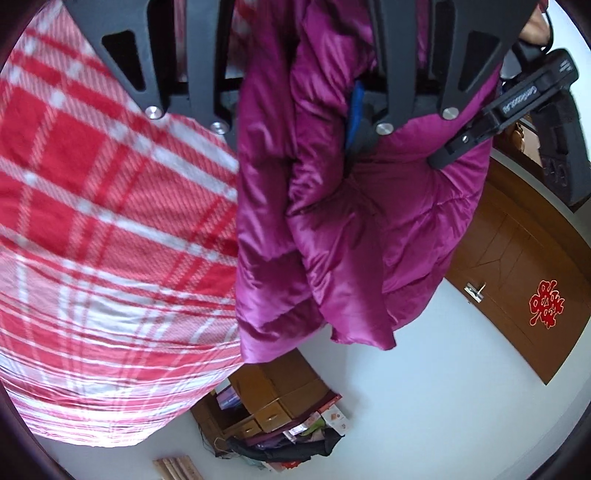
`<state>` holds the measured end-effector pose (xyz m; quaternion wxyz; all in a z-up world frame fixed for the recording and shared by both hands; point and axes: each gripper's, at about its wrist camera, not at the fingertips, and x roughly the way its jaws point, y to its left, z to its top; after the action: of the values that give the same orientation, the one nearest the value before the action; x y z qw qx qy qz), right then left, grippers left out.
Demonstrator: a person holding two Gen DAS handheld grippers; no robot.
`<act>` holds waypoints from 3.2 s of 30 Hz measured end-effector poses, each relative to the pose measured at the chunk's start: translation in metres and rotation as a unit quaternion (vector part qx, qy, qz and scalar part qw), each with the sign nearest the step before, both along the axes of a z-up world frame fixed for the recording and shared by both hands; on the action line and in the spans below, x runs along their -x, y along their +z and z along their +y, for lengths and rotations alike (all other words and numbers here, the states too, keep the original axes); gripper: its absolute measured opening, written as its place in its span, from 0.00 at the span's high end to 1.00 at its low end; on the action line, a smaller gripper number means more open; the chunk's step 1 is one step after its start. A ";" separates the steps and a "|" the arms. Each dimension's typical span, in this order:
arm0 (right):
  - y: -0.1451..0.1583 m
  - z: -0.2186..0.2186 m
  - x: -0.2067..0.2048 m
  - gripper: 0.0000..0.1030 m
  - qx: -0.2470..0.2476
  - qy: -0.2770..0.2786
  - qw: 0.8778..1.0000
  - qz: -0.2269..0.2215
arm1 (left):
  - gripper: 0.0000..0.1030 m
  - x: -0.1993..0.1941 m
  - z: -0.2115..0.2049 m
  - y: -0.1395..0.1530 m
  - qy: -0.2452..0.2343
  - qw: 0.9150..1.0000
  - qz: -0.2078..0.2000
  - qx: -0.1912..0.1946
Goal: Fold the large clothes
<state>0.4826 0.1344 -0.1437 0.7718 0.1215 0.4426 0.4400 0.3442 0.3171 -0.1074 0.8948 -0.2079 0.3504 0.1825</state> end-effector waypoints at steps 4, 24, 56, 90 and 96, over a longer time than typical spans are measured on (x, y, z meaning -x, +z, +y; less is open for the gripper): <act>0.016 -0.036 0.016 0.52 0.016 -0.031 0.999 -0.009 | 0.38 0.009 -0.004 0.001 -0.007 1.000 -0.013 -0.001; 0.008 0.025 0.004 1.00 0.116 -0.045 0.988 -0.087 | 0.31 -0.013 -0.034 0.005 -0.010 0.994 0.030 -0.101; 0.058 -0.070 0.181 0.23 0.143 -0.106 0.971 -0.160 | 0.23 0.113 -0.071 0.030 0.025 0.985 0.076 -0.153; 0.197 -0.135 0.305 0.03 0.033 -0.196 0.920 -0.338 | 0.15 0.254 -0.150 0.160 0.017 0.966 -0.095 -0.240; 0.202 -0.137 0.321 0.00 0.021 -0.208 0.903 -0.376 | 0.13 0.268 -0.152 0.171 0.040 0.959 -0.123 -0.252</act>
<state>0.1616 -0.0026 0.0585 0.9571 0.0199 0.0940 0.2733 0.0762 0.1653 0.0631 0.9464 -0.0104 0.1716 0.2736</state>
